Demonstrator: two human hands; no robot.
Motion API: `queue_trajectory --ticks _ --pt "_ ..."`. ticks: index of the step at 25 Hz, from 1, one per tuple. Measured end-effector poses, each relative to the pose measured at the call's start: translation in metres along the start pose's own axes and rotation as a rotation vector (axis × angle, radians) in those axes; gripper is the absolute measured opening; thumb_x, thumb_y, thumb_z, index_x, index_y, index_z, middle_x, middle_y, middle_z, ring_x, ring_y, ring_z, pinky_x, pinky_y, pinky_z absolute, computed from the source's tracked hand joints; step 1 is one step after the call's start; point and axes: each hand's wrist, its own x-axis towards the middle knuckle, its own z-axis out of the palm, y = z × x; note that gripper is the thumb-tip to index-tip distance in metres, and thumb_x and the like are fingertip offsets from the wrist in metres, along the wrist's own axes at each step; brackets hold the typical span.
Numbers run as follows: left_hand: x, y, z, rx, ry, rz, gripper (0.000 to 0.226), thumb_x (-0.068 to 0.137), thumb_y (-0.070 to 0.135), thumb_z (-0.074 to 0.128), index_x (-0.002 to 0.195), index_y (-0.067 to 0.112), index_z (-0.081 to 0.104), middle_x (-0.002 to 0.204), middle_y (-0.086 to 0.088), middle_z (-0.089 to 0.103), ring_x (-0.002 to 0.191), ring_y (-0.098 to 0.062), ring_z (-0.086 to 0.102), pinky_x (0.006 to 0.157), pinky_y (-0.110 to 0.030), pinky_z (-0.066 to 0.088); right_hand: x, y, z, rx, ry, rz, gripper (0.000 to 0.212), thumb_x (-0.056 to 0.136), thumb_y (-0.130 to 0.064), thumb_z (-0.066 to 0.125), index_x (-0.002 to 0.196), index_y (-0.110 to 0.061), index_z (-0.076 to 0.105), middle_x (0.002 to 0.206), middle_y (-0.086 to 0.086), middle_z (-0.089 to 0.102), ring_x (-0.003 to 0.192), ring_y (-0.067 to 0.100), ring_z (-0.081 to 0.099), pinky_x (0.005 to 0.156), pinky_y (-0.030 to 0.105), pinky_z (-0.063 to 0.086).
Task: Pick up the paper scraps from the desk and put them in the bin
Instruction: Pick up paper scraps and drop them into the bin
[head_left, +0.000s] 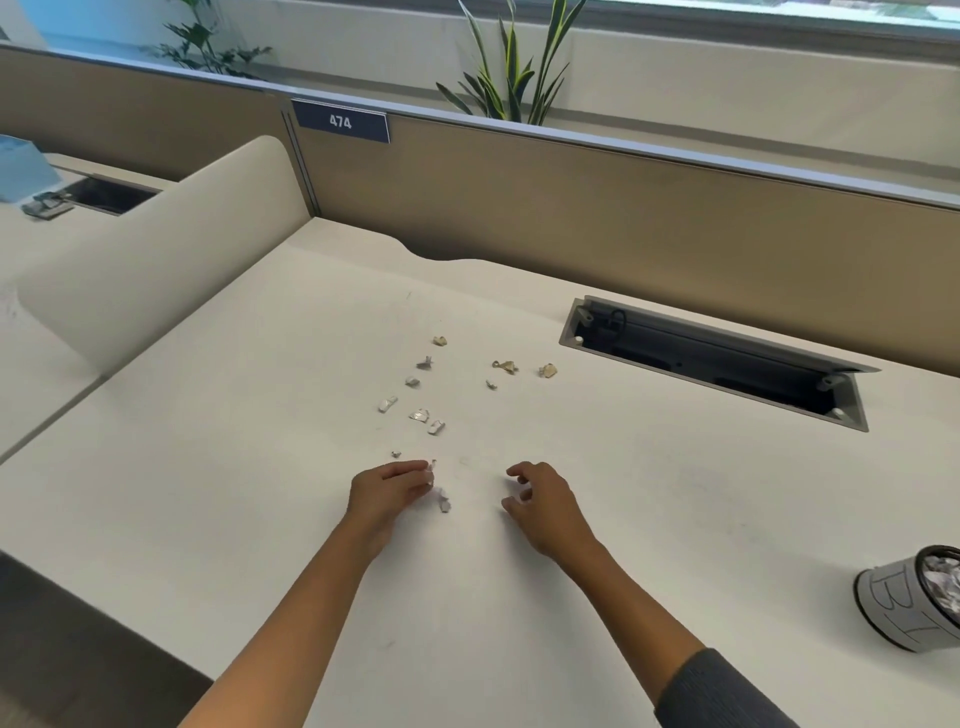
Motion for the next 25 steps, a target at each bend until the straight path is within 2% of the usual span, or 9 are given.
queue_trajectory --ticks 3,5,7,9,12,15,18,21,25 --pt "-0.002 0.006 -0.007 -0.343 -0.106 -0.136 0.014 0.084 -0.012 0.062 0.090 0.000 0.066 0.085 -0.010 0.070 0.084 -0.021 0.068 0.076 -0.024 0.060 0.006 -0.007 0.017 -0.206 0.005 -0.132 0.021 0.094 -0.007 0.049 0.108 -0.011 0.063 0.108 0.001 0.057 0.096 0.023 0.058 0.081 0.033 0.049" --pt "-0.002 0.008 -0.012 -0.476 -0.146 -0.206 0.019 0.086 -0.011 0.052 0.080 0.004 0.061 0.081 -0.008 0.066 0.080 -0.020 0.065 0.073 -0.023 0.059 0.007 -0.013 0.027 -0.311 0.018 -0.191 0.019 0.094 -0.003 0.043 0.096 -0.009 0.061 0.100 0.003 0.057 0.090 0.026 0.056 0.076 0.038 0.049" --pt "0.000 0.010 -0.017 -0.581 -0.167 -0.261 0.024 0.078 -0.011 0.039 0.069 0.006 0.054 0.079 -0.010 0.056 0.073 -0.021 0.056 0.069 -0.025 0.051 0.010 -0.020 0.031 -0.324 0.008 -0.196 0.021 0.091 -0.001 0.042 0.093 -0.009 0.061 0.098 0.003 0.059 0.088 0.025 0.055 0.074 0.038 0.049" --pt "0.000 0.011 -0.019 -0.665 -0.193 -0.276 0.018 0.071 -0.004 0.036 0.068 0.006 0.051 0.076 -0.011 0.052 0.068 -0.023 0.049 0.066 -0.026 0.039 0.013 -0.030 0.031 -0.206 -0.007 -0.165 0.021 0.089 -0.002 0.047 0.093 -0.010 0.067 0.096 0.002 0.065 0.087 0.021 0.059 0.076 0.033 0.050" --pt "0.006 0.011 -0.017 -0.650 -0.180 -0.281 0.012 0.081 0.012 0.044 0.070 0.009 0.049 0.069 -0.008 0.049 0.063 -0.021 0.044 0.063 -0.027 0.034 0.014 -0.056 0.031 0.151 0.021 -0.121 0.016 0.085 -0.003 0.060 0.088 -0.012 0.073 0.084 -0.004 0.072 0.078 0.012 0.067 0.071 0.023 0.054" --pt "0.014 0.009 -0.009 -0.576 -0.142 -0.293 0.023 0.094 0.015 0.040 0.074 0.008 0.050 0.072 -0.008 0.049 0.065 -0.020 0.046 0.064 -0.027 0.036 0.014 -0.087 0.034 0.370 -0.028 -0.171 0.012 0.086 -0.009 0.066 0.086 -0.017 0.074 0.080 -0.012 0.074 0.078 0.001 0.069 0.066 0.011 0.050" --pt "0.015 0.006 -0.002 -0.521 -0.176 -0.295 0.026 0.100 0.017 0.037 0.091 0.003 0.057 0.086 -0.011 0.059 0.077 -0.021 0.056 0.073 -0.028 0.041 0.019 -0.099 0.033 0.440 -0.104 -0.213 0.015 0.091 -0.012 0.062 0.091 -0.020 0.075 0.088 -0.010 0.077 0.084 0.003 0.071 0.073 0.014 0.054" --pt "0.015 0.008 -0.002 -0.528 -0.166 -0.334 0.026 0.100 0.015 0.039 0.083 0.005 0.057 0.076 -0.009 0.055 0.063 -0.019 0.052 0.063 -0.025 0.039 0.023 -0.086 0.032 0.345 -0.041 -0.135 0.012 0.091 -0.012 0.064 0.096 -0.017 0.074 0.092 -0.010 0.074 0.084 0.004 0.070 0.078 0.022 0.056" --pt "0.021 0.012 -0.012 -0.545 -0.090 -0.325 0.023 0.099 0.010 0.040 0.083 0.005 0.056 0.074 -0.008 0.050 0.064 -0.019 0.046 0.061 -0.024 0.037 0.022 -0.058 0.044 -0.067 -0.099 -0.085 0.018 0.087 -0.021 0.068 0.106 -0.018 0.067 0.105 -0.003 0.062 0.090 0.014 0.061 0.081 0.025 0.048"
